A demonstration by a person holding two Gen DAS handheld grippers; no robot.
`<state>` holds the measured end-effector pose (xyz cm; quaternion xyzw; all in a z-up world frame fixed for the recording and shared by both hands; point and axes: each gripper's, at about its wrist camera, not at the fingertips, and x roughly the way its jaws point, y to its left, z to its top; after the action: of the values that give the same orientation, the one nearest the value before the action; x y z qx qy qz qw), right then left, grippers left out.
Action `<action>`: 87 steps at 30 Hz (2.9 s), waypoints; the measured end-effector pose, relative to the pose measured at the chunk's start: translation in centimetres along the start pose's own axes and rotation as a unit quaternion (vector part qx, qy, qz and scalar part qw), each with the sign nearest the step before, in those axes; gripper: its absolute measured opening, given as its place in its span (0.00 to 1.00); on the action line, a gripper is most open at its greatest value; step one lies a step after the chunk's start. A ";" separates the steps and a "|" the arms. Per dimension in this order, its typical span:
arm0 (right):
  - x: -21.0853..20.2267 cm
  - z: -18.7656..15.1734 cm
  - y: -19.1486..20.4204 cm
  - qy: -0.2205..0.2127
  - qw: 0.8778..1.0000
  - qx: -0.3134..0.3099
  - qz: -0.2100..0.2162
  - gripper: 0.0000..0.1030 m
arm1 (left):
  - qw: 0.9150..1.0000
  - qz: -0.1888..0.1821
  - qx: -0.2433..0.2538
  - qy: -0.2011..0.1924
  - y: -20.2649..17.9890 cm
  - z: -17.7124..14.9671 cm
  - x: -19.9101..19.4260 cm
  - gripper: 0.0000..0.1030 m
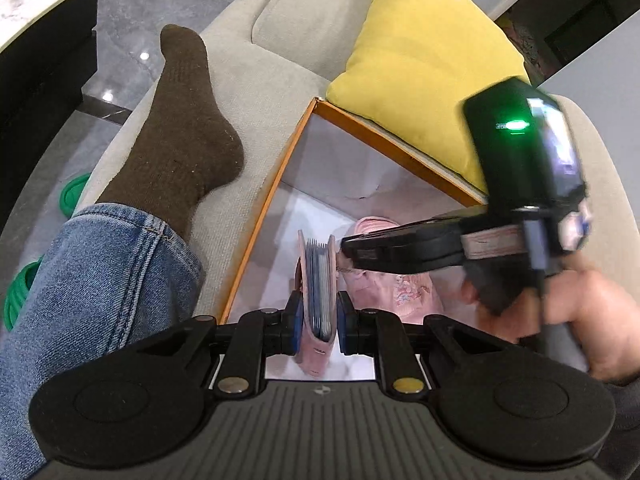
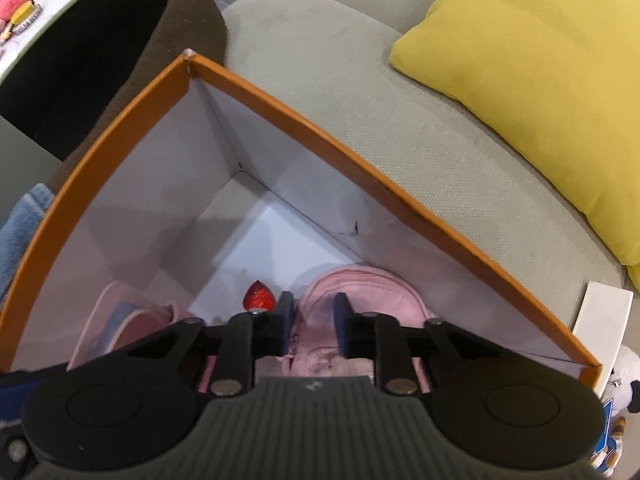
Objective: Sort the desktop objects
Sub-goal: 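Lower the pink pouch into the shoebox with the right tool while the left tool lowers the card holder, then open the left tool to release the card holder while the right tool releases the pouch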
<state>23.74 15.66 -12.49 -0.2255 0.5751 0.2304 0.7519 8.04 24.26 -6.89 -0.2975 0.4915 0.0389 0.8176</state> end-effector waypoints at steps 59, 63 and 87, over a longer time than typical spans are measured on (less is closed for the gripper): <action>-7.7 -7.9 -9.4 -0.088 0.966 0.183 0.158 0.24 | 0.990 -0.076 0.110 -0.037 -6.4 -1.1 4.2 0.19; -8.6 -7.3 -9.4 -0.112 0.971 0.159 0.142 0.17 | 0.987 -0.068 0.129 -0.074 -7.3 -0.5 3.7 0.18; -8.7 -10.0 -11.9 -0.148 0.954 0.226 0.126 0.18 | 0.979 -0.086 0.173 -0.060 -9.3 -1.7 5.7 0.25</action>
<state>21.33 -0.55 -5.55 0.0616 0.5184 0.2182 0.8245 12.94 14.41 -7.99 -0.1898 0.4139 -0.0995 0.8848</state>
